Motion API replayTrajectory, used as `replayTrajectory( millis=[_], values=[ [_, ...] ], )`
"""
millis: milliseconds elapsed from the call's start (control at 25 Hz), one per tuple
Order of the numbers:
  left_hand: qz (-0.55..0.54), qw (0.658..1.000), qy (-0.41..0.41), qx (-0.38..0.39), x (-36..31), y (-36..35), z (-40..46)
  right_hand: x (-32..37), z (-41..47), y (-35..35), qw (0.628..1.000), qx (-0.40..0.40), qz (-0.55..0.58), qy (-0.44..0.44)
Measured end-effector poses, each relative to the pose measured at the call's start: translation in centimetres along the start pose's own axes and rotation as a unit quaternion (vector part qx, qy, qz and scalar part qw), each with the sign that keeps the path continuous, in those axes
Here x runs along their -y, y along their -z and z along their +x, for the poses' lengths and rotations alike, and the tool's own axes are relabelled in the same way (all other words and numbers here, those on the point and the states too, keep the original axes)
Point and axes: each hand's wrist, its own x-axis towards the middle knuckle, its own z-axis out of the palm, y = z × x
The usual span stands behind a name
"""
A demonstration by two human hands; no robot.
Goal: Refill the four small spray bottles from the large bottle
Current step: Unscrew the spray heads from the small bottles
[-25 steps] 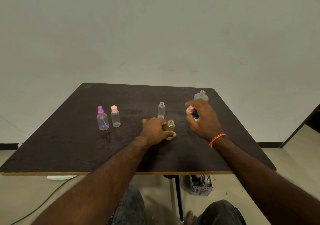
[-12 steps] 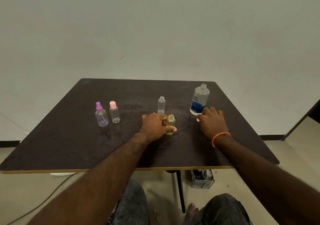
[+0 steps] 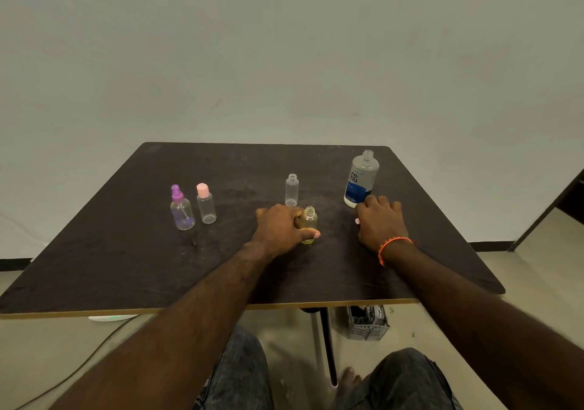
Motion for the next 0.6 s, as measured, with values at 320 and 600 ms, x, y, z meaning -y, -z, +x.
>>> replayTrajectory(
  millis=[320,600],
  values=[
    [-0.016,0.999,0.012,-0.028,0.6,1.4,-0.7,5.9,-1.0,2.7,0.972,-0.083,0.209,0.070],
    [0.121,0.991,0.050,-0.023,3.4,5.1,2.1,12.4,2.7,3.1,0.906,0.018,0.423,-0.004]
  ],
)
